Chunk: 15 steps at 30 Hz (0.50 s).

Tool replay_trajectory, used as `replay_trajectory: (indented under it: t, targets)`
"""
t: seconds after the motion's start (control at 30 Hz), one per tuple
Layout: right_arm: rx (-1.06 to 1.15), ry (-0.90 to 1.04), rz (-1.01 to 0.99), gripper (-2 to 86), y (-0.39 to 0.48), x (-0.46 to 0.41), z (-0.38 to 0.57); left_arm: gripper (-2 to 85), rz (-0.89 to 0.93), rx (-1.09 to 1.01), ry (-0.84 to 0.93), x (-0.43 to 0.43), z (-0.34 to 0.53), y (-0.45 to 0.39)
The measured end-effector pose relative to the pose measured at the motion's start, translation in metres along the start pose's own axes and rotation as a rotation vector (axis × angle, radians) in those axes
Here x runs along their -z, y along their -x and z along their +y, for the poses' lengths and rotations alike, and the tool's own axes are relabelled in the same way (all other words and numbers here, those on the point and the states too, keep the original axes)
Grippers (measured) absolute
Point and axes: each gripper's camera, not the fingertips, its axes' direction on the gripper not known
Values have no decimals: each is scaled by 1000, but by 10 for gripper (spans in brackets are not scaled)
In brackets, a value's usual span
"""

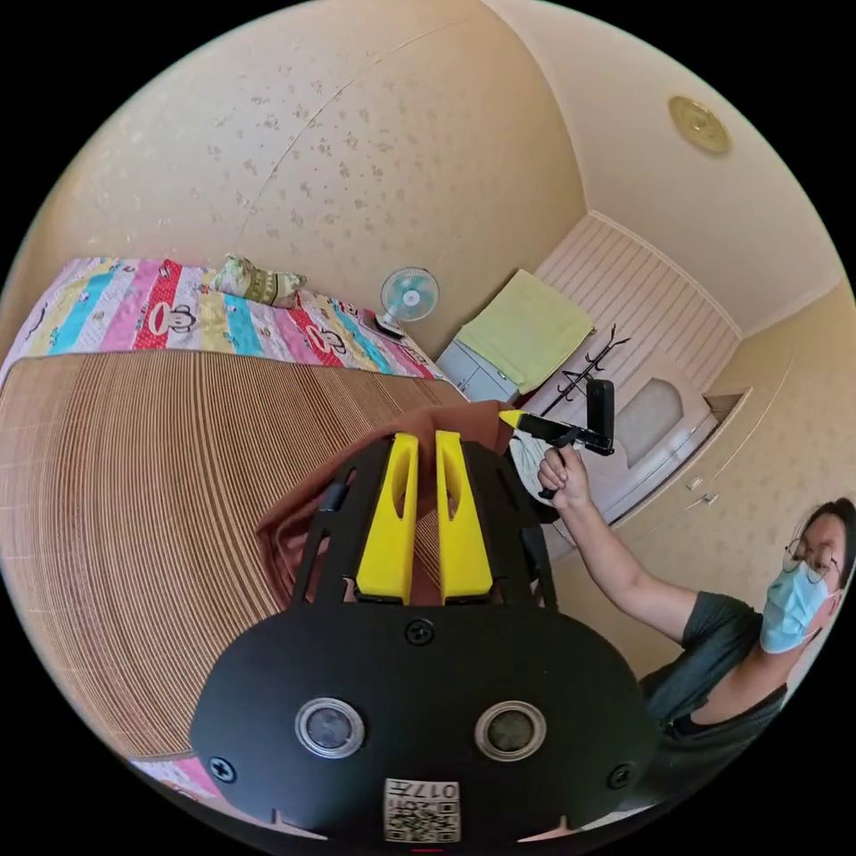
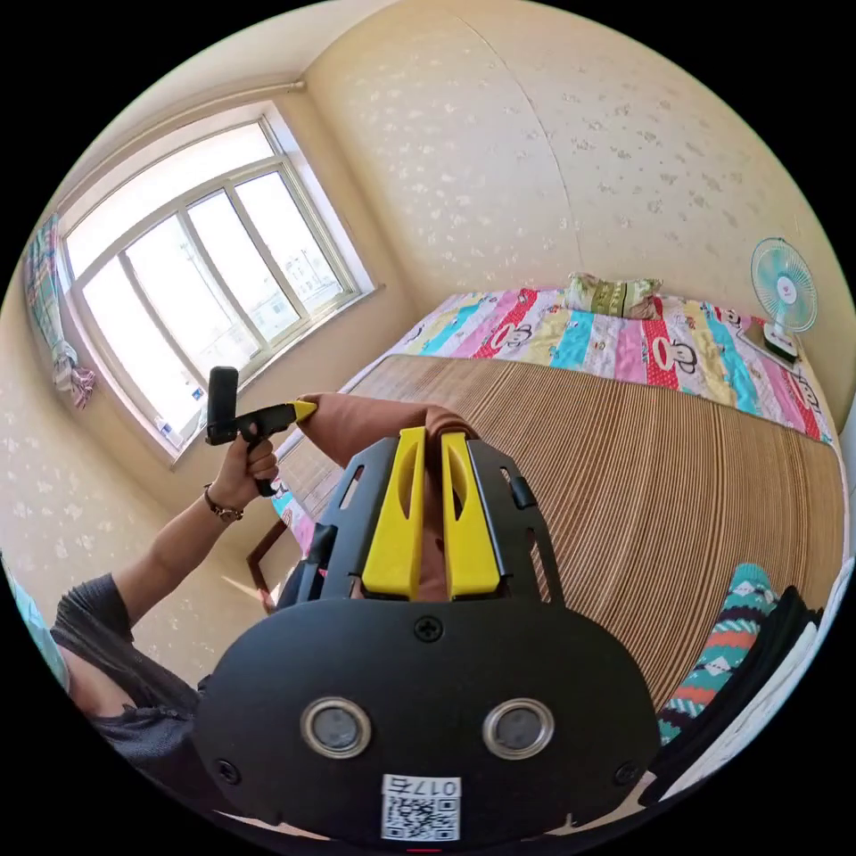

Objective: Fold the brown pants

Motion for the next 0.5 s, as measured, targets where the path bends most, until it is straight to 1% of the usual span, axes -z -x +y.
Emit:
replay_trajectory:
  t: [0.07, 0.13, 0.23, 0.3, 0.37, 0.43, 0.5]
  targets:
    - [-11, 48, -76, 15, -10, -14, 34, 36, 89, 23, 72, -18, 57, 14]
    - [14, 78, -184, 17, -13, -21, 86, 35, 132, 38, 111, -28, 103, 12]
    - [53, 113, -224, 21, -5, -27, 146, 37, 163, 87, 127, -38, 169, 1]
    - [34, 138, -244, 24, -5, -34, 176, 39, 134, 104, 147, -44, 197, -6]
    - [-7, 169, -225, 29, -8, -46, 201, 48, 48, 170, 207, -58, 225, -5]
    - [-98, 209, -139, 39, -18, -64, 232, 64, -32, 255, 259, -68, 240, 2]
    - [-193, 233, -77, 52, -33, -74, 251, 107, -82, 315, 236, -69, 251, 10]
